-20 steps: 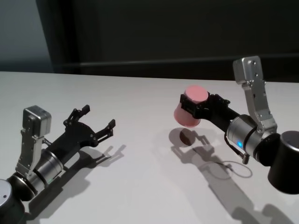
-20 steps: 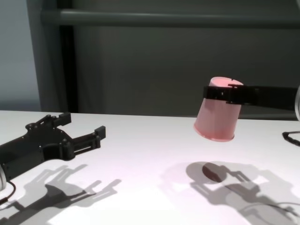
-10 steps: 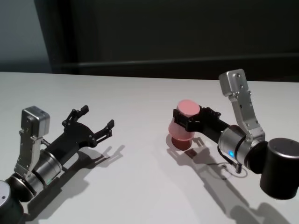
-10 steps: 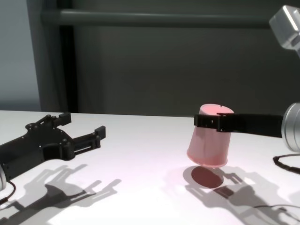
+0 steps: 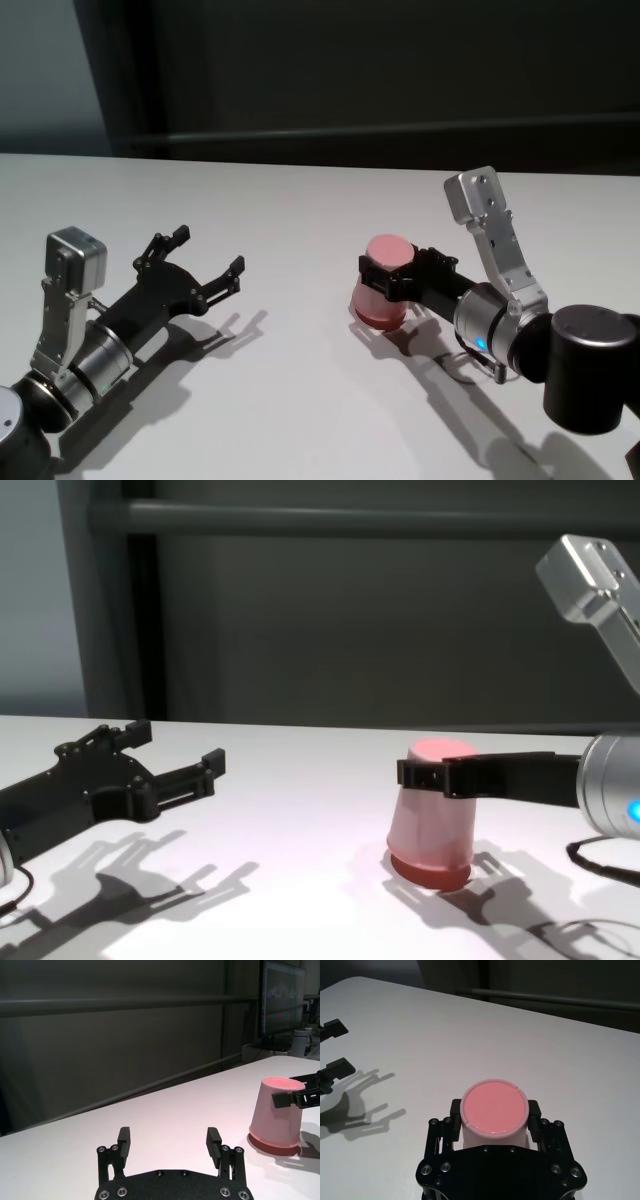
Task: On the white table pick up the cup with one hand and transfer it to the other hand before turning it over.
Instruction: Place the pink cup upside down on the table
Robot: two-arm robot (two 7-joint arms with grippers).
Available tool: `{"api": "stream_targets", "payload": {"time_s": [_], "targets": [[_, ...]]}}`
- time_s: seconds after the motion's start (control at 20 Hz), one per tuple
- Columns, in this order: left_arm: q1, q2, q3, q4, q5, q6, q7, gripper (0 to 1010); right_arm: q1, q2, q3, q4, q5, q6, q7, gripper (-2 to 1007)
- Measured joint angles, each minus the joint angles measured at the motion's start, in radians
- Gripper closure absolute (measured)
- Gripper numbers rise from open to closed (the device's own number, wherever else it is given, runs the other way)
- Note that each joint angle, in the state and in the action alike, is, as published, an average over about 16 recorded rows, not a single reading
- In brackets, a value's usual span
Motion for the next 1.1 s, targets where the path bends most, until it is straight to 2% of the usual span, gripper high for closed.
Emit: {"api": "stream_targets", "payload": {"time_s": [0.3, 1.1], "targets": [[0.000, 0.000, 0.000, 0.000, 0.000, 0.000, 0.000, 9, -0.002, -0.007, -0.001, 0.008, -0.016, 0.014, 0.007, 248], [0.000, 0.000, 0.000, 0.000, 0.000, 0.000, 0.000, 9, -0.016, -0.018, 0.021, 0.005, -0.027, 0.039, 0.014, 223]]}}
